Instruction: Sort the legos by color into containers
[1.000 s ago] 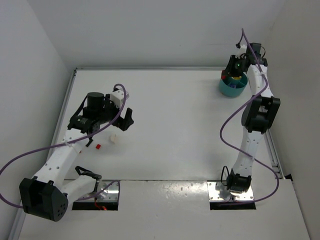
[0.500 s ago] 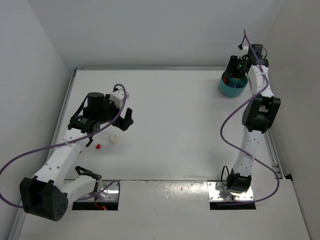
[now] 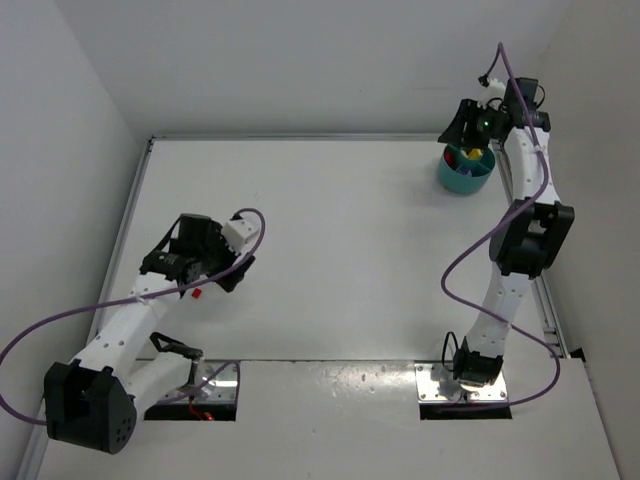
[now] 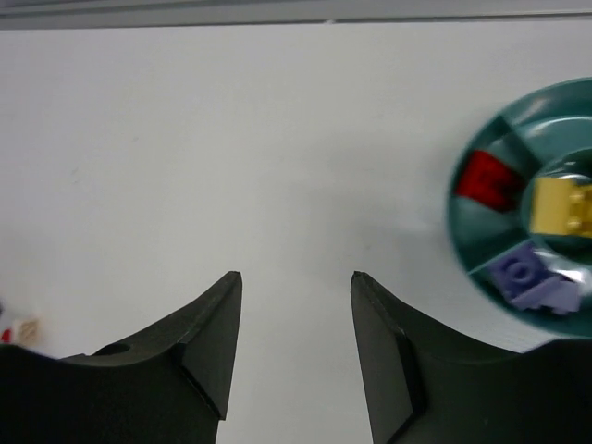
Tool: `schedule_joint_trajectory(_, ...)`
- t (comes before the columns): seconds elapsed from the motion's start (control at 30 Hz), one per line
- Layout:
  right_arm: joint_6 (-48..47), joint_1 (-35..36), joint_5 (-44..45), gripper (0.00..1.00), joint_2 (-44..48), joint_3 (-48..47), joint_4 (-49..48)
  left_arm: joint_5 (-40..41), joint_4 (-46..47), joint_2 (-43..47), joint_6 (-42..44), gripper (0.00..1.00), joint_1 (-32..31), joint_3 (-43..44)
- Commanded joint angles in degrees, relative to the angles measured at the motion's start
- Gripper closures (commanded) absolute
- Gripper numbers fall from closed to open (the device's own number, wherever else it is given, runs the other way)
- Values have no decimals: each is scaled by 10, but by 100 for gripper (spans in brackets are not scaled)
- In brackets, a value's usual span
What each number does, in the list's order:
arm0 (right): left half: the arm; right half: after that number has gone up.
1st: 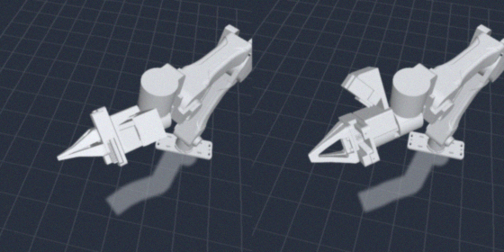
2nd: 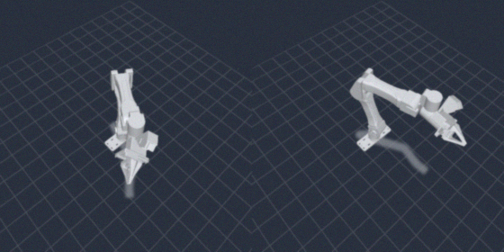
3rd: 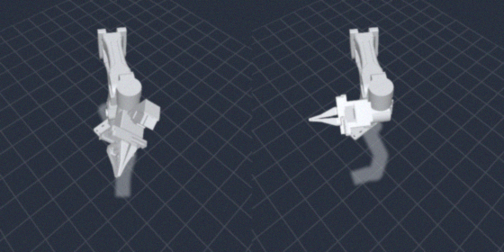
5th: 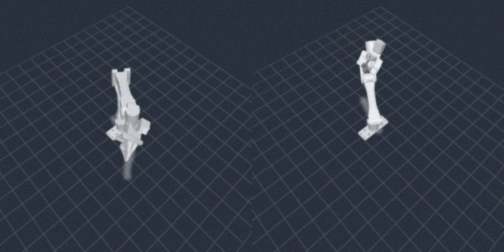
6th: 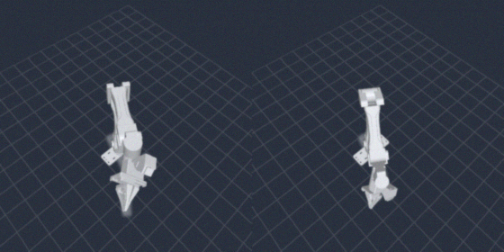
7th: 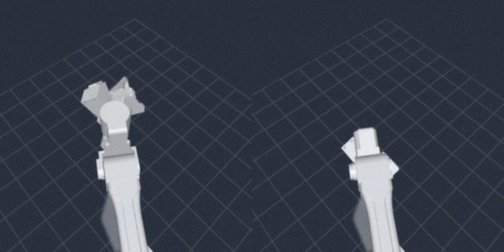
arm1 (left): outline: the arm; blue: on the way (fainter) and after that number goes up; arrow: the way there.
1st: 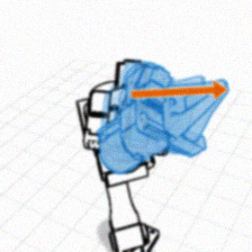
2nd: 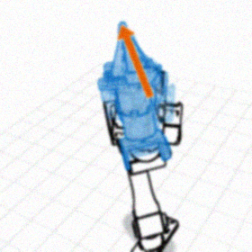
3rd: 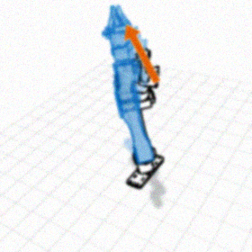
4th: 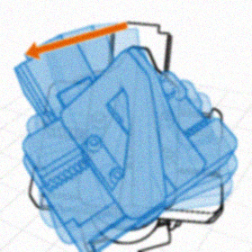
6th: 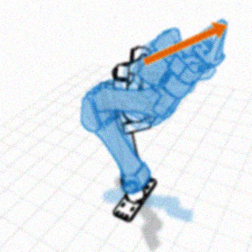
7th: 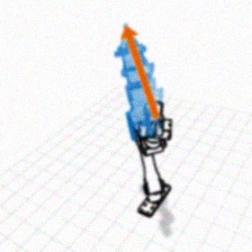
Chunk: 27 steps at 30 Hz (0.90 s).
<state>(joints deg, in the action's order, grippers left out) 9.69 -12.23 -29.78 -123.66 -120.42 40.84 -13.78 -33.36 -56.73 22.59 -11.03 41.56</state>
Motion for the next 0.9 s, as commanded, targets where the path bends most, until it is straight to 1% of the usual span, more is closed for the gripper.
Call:
schedule_joint_trajectory(0.0, 23, 17, -102, 50, 43, 47, -3, 67, -27, -4, 68, 23, 14, -34)
schedule_joint_trajectory(0.1, 28, 30, -116, 51, 64, 128, -26, 113, -21, -23, 74, 26, 29, -53)
schedule_joint_trajectory(0.2, 28, 41, -111, 51, 82, 177, -51, 147, -15, -36, 81, 26, 43, -80)
schedule_joint_trajectory(0.23, 28, 41, -111, 51, 89, 183, -57, 165, -8, -37, 87, 26, 43, -87)
schedule_joint_trajectory(0.33, 28, 48, -111, 51, 89, 189, -57, 179, 12, -42, 118, 26, 71, -108)
schedule_joint_trajectory(0.47, 28, 53, -111, 51, 89, 205, -57, 179, 33, -70, 137, 26, 110, -115)
schedule_joint_trajectory(0.63, 28, 58, -116, 51, 89, 205, -62, 150, 44, -143, 137, 26, 160, -74)
schedule_joint_trajectory(0.73, 28, 58, -116, 51, 89, 210, -62, 123, 44, -179, 137, 27, 173, -48)
schedule_joint_trajectory(0.87, 28, 58, -116, 51, 89, 210, -62, 69, 26, -192, 137, 32, 180, -36)
